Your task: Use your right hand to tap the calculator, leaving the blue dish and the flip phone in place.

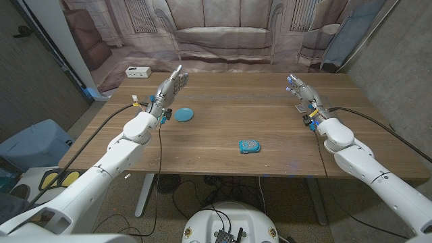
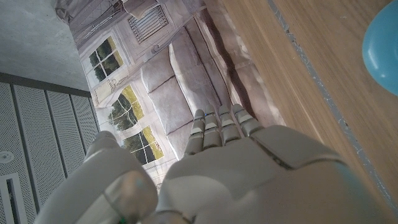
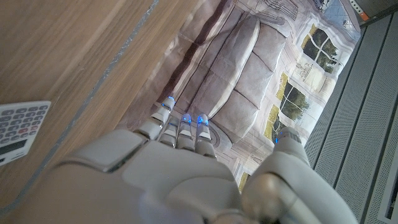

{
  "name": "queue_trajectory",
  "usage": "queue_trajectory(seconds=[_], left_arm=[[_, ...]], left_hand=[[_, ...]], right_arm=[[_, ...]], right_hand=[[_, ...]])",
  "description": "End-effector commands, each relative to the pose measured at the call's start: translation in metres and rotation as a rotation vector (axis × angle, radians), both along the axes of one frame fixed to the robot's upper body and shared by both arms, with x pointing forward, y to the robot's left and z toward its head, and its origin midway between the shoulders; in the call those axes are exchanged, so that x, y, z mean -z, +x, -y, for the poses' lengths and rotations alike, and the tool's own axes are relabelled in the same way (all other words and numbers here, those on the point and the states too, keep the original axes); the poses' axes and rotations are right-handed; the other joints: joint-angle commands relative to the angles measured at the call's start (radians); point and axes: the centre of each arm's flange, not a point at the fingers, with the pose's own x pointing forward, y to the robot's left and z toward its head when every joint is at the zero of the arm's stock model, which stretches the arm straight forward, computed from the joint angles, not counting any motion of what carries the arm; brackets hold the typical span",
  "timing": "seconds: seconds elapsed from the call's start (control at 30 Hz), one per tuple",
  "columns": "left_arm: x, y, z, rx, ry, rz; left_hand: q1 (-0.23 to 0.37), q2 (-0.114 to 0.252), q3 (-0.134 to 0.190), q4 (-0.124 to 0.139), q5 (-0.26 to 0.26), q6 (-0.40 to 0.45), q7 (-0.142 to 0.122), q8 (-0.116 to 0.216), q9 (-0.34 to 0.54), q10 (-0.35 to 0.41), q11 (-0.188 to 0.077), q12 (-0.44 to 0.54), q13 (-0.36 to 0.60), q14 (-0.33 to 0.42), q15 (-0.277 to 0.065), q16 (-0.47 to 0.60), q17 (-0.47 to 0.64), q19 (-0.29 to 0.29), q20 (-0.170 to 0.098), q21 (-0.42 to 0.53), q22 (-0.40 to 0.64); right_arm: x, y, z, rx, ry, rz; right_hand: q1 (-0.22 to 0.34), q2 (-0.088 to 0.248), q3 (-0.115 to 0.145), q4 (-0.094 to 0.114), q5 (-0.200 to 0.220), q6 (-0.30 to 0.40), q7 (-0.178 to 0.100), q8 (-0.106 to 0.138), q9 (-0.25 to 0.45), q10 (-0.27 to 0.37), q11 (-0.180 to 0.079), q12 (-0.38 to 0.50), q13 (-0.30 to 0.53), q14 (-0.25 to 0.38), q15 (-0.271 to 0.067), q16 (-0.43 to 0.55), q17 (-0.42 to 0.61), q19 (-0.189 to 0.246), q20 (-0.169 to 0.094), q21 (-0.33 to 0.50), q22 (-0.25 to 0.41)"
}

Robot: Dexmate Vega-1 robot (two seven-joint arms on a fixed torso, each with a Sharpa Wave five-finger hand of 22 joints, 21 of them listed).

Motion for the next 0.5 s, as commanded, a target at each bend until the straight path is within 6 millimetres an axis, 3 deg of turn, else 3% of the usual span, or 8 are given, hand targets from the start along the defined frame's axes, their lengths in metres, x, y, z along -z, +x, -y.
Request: queue_trajectory(seconds=[0.03,0.17,0.27,0.5], left_arm=[[0.0,0.005,0.004,0.023,0.001,-0.011],[0.004,0.007,0.01,0.048,-0.004,-0.023],[0.005,0.007,0.011,0.057,0.003,-0.025],[0.004,0.006,0.008,0.056,0.008,-0.021]], left_hand=[[0.004,0.009,0.002,-0.007,-0.003,0.001,-0.002,0.001,0.003,0.003,-0.001,-0.002,0.002,-0.003,-0.005,0.002,0.002,0.001,-0.005,-0.002,0.003],[0.005,0.009,0.002,-0.008,-0.003,-0.006,0.001,-0.002,0.003,0.004,-0.002,-0.002,0.002,-0.003,-0.004,0.002,0.002,0.001,-0.005,-0.002,0.003],[0.005,0.01,0.002,-0.008,-0.003,-0.008,0.002,-0.003,0.003,0.003,-0.002,-0.002,0.002,-0.002,-0.004,0.003,0.002,0.002,-0.004,-0.002,0.003],[0.005,0.01,0.002,-0.009,-0.003,-0.01,0.0,-0.003,0.003,0.002,-0.002,-0.002,0.002,-0.002,-0.005,0.003,0.002,0.002,-0.003,-0.002,0.003]], right_arm=[[-0.001,-0.003,-0.013,-0.139,0.057,0.005],[0.001,-0.003,-0.019,-0.178,0.07,-0.004],[0.002,-0.004,-0.024,-0.189,0.073,-0.002],[0.011,-0.002,-0.028,-0.231,0.091,-0.016]], right_hand=[[0.014,-0.001,0.0,-0.008,0.003,-0.009,0.002,-0.005,0.001,0.012,0.003,-0.002,0.002,0.014,0.002,0.006,0.002,0.018,0.001,0.008,0.002],[0.013,-0.004,-0.002,-0.006,0.002,0.018,-0.016,0.003,0.002,0.018,0.007,-0.004,0.002,0.018,0.004,0.004,0.003,0.021,0.002,0.002,0.002],[0.013,-0.003,-0.002,-0.005,0.002,0.043,-0.012,0.01,0.002,0.019,0.007,-0.006,0.002,0.02,0.004,0.002,0.003,0.022,0.002,-0.001,0.002],[0.016,-0.004,-0.002,-0.005,0.002,0.013,-0.006,-0.006,0.002,0.032,0.005,-0.006,0.002,0.032,0.0,0.001,0.003,0.034,0.003,-0.004,0.002]])
